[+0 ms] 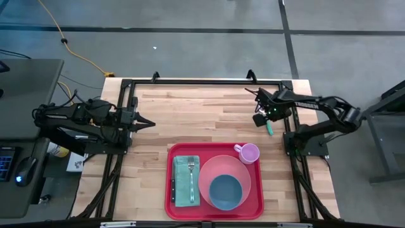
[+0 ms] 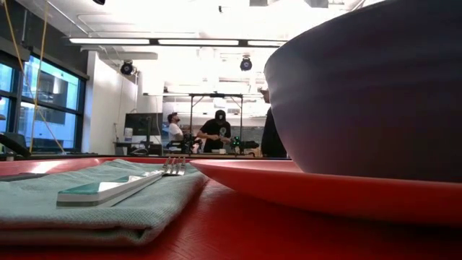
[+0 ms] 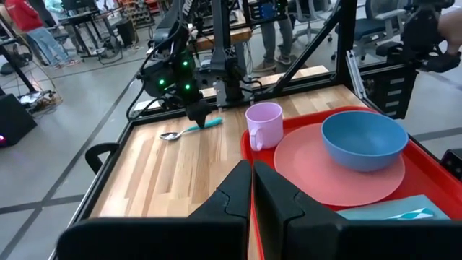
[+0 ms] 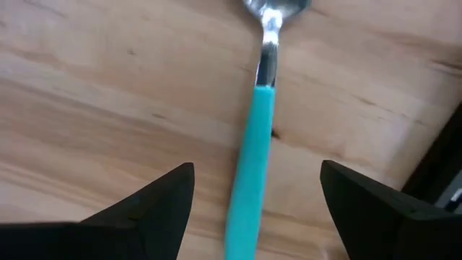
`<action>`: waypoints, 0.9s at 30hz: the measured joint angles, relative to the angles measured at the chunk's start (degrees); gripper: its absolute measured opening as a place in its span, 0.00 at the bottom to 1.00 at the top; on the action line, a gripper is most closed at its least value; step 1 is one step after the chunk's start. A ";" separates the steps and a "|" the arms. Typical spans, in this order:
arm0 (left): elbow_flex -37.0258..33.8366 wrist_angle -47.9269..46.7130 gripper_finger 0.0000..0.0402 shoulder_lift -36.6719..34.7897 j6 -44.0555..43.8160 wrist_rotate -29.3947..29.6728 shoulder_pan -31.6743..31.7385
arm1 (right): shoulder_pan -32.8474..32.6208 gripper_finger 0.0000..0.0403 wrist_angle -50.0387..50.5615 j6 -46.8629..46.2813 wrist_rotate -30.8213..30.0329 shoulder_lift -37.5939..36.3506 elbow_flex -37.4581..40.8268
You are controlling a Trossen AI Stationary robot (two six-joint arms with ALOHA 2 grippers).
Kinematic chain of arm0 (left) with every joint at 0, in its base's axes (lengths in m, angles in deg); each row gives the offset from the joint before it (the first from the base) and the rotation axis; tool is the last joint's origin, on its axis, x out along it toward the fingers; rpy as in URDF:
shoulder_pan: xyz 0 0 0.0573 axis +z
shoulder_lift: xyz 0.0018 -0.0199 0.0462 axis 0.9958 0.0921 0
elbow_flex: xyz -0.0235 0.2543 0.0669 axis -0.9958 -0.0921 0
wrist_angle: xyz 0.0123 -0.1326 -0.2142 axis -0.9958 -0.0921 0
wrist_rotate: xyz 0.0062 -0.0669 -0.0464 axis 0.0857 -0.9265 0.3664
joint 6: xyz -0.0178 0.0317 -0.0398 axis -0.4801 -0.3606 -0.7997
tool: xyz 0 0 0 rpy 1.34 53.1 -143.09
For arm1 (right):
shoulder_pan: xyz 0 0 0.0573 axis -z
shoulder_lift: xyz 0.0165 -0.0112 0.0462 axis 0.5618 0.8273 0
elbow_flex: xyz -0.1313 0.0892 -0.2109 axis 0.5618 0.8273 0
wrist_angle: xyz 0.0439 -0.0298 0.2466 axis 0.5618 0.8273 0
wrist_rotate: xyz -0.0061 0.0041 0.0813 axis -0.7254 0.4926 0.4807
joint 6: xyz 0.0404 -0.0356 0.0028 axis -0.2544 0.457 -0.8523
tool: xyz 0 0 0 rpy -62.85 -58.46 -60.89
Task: Set up tray
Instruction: Put the blue spoon on the blue napkin beside the black knife
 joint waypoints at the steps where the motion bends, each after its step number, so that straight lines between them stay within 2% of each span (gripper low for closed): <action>1: 0.00 -0.01 0.12 -0.02 0.00 0.00 0.02 | 0.40 0.69 -0.31 0.23 -0.02 0.03 0.00; 6: 0.00 -0.03 0.12 0.00 0.92 0.00 0.01 | 2.34 0.68 -1.47 1.00 0.08 0.05 0.00; 19: 0.00 -0.03 0.12 0.00 1.11 -0.02 0.02 | 4.19 0.50 -6.03 2.21 2.61 0.05 0.00; 27: 0.00 -0.03 0.12 -0.02 1.09 -0.04 0.02 | 4.19 0.45 -6.07 3.24 2.34 0.07 0.00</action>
